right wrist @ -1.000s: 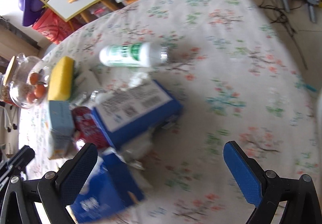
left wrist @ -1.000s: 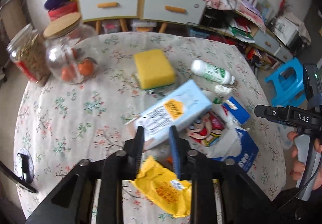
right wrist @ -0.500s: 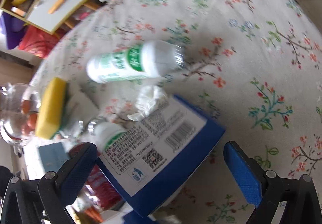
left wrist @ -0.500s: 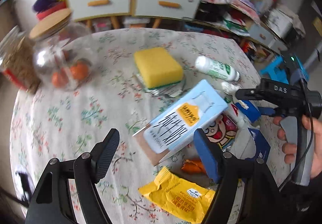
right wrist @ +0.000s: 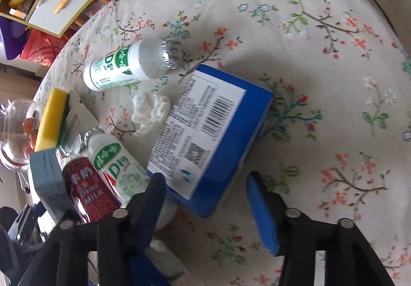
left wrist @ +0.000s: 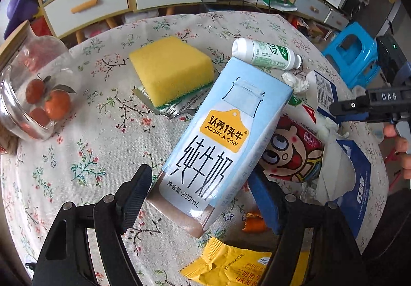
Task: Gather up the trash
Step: 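Grasp the milk carton with the left gripper while the right gripper grasps the blue box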
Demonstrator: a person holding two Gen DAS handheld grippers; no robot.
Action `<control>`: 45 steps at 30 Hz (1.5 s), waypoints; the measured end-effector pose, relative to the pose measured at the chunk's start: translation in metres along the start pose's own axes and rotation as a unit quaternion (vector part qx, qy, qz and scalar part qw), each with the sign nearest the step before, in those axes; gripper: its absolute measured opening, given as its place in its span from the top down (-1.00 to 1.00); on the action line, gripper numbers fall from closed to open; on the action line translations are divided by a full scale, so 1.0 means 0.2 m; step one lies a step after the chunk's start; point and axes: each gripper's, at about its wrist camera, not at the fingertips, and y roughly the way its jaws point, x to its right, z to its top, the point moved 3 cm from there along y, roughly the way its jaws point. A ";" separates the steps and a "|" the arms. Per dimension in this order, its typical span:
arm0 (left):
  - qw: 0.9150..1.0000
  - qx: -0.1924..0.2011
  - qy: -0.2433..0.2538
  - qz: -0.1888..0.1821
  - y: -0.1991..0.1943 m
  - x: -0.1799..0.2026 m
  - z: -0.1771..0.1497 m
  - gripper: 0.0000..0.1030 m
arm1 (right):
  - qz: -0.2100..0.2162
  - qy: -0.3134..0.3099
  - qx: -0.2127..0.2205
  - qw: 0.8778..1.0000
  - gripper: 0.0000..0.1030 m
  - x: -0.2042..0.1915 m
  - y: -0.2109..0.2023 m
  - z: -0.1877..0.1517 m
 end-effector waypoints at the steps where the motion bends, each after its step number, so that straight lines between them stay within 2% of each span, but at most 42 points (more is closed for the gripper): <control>1: 1.000 0.002 -0.004 -0.001 0.00 0.00 0.00 -0.51 | 0.000 -0.003 0.000 1.000 -0.07 0.00 -0.01 0.00; 3: 1.000 0.007 -0.016 -0.004 -0.02 -0.01 0.01 -0.41 | 0.001 -0.004 0.004 1.000 -0.07 0.02 -0.03 -0.01; 4: 1.000 0.007 -0.024 -0.005 -0.02 -0.02 0.01 -0.38 | 0.002 -0.004 0.008 1.000 -0.18 0.02 -0.04 -0.01; 5: 0.999 0.006 -0.035 -0.006 -0.02 -0.02 0.00 -0.35 | 0.003 -0.004 0.012 1.000 -0.31 0.03 -0.06 0.00; 6: 0.999 0.005 -0.047 -0.008 -0.03 -0.03 0.00 -0.34 | 0.000 -0.003 0.012 1.000 -0.61 0.04 -0.06 0.00; 7: 0.998 0.004 -0.058 -0.011 -0.03 -0.03 0.00 -0.32 | -0.002 0.000 0.014 1.000 -0.75 0.05 -0.07 0.00; 10: 0.997 0.002 -0.076 -0.011 -0.04 -0.02 -0.01 -0.28 | 0.006 0.005 0.018 1.000 -0.75 0.05 -0.08 0.01; 19: 0.996 0.005 -0.093 0.011 -0.09 0.02 -0.05 -0.20 | -0.015 0.020 0.027 0.999 -0.75 -0.03 0.06 0.06; 24: 0.993 0.002 -0.115 0.014 -0.10 -0.01 -0.08 -0.18 | -0.072 -0.006 0.052 0.996 -0.75 -0.10 0.11 0.07; 27: 0.992 0.004 -0.123 0.009 -0.12 -0.02 -0.09 -0.17 | -0.100 -0.023 0.057 0.993 -0.50 -0.11 0.11 0.05; 33: 0.990 0.011 -0.140 -0.004 -0.17 -0.02 -0.10 -0.14 | -0.051 -0.012 0.042 0.998 -0.40 -0.06 0.03 0.03; 40: 0.989 0.023 -0.146 -0.015 -0.23 0.02 -0.10 -0.13 | -0.023 -0.017 0.063 0.998 -0.39 0.03 -0.18 -0.02; 45: 0.983 0.046 -0.175 -0.036 -0.30 0.03 -0.09 -0.12 | -0.002 -0.002 0.075 0.997 -0.39 0.14 -0.32 -0.06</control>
